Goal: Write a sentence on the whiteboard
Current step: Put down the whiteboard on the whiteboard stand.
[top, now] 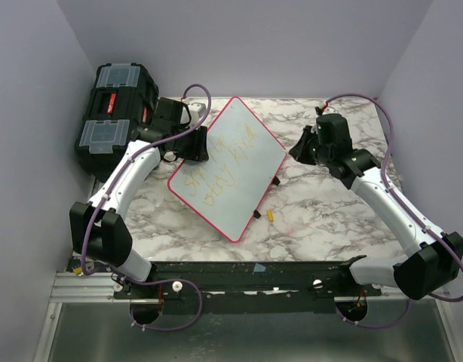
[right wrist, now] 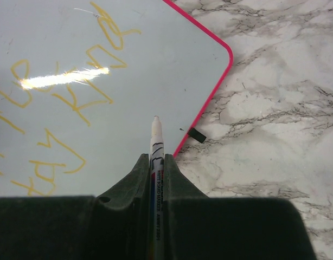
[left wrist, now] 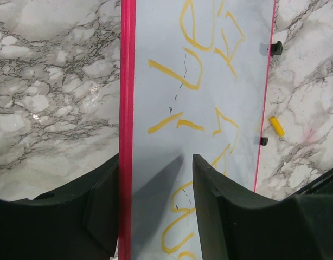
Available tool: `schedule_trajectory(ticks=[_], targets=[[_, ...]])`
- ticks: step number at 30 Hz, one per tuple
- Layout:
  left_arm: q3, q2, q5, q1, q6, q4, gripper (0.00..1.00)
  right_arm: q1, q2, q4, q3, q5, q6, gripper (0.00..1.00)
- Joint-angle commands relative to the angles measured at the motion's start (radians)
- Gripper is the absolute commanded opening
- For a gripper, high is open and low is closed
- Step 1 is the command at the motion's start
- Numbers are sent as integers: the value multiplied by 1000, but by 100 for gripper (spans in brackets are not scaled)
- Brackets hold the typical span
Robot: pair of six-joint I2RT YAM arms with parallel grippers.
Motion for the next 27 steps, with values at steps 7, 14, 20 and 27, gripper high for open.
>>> schedule_trajectory(ticks=[7, 14, 20, 27], targets=[[-4, 4, -28, -8, 33, 12, 52, 7, -28, 2, -24, 9, 1, 1], [24, 29, -28, -7, 42, -6, 55, 6, -23, 3, -26, 5, 0, 1], [29, 34, -44, -7, 50, -10, 58, 6, -15, 9, -28, -1, 0, 1], [45, 47, -66, -8, 59, -18, 63, 7, -11, 13, -30, -2, -1, 1]])
